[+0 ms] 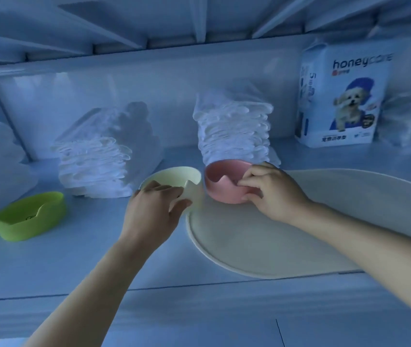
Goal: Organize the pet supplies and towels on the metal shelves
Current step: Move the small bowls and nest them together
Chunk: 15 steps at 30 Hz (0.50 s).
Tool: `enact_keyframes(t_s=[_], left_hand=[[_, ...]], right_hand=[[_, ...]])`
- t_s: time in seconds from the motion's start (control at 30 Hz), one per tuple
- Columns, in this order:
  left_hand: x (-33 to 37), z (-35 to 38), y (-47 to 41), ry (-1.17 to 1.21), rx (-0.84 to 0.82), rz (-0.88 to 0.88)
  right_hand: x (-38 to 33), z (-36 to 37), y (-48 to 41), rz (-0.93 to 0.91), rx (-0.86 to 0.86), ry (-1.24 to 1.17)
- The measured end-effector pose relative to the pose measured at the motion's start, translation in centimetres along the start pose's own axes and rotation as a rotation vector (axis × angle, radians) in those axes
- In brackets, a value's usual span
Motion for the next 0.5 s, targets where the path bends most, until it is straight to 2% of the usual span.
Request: enact_keyframes(t_s=[0.23, 0.5], left_hand=[[8.3, 6.6, -4.2, 0.095, -0.087, 0.165], [20.5, 14.8, -8.6, 0.185, -0.158, 0.246]], right_hand=[[8.5, -4.9, 6.6, 0.168, -0.021, 0.093], [20.5, -10.1, 14.4, 0.328, -0.066, 0.176]])
Point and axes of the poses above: each hand's wrist, its own y-axis away from the middle knuckle, its own z-axis out of the palm, x = y × z, the point moved 5 cm from there along -y, towards the middle knuckle, and after that the axes turned 11 degrees about y, right-handed, at the moved point
